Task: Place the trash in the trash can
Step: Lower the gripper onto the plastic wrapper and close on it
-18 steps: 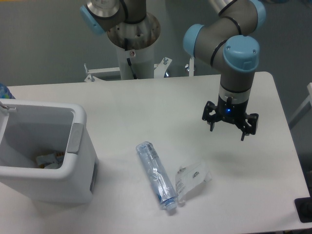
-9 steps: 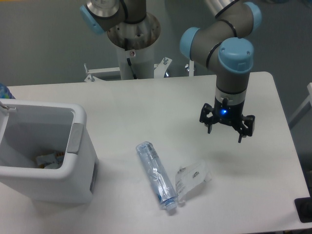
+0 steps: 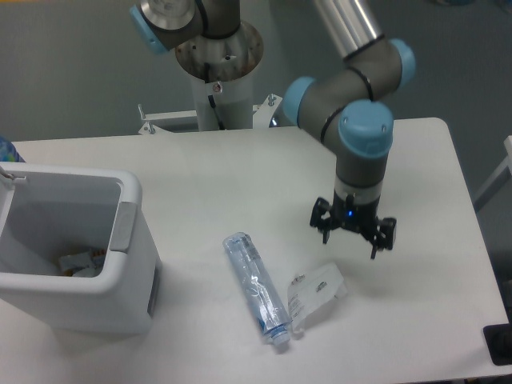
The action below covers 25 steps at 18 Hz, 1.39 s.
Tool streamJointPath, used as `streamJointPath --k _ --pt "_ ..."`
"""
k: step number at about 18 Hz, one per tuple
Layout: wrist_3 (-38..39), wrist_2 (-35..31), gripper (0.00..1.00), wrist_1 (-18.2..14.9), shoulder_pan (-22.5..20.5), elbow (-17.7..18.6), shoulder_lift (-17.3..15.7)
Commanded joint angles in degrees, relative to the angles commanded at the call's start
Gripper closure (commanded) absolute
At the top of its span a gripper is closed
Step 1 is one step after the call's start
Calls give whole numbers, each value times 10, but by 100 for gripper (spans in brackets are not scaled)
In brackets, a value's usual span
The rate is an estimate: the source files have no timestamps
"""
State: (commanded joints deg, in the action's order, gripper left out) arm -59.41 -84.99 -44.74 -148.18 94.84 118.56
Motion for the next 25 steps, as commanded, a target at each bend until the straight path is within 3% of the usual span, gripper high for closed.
streamJointPath --k 4,7,8,13,15,25 --pt "0 0 0 0 3 -5 16" --pt "2 2 12 -2 11 -5 24" --pt "4 2 22 -3 15 -5 26" --pt "32 2 91 -4 20 -6 29" --pt "31 3 100 -4 20 -6 29" --pt "32 58 100 -9 10 -22 3"
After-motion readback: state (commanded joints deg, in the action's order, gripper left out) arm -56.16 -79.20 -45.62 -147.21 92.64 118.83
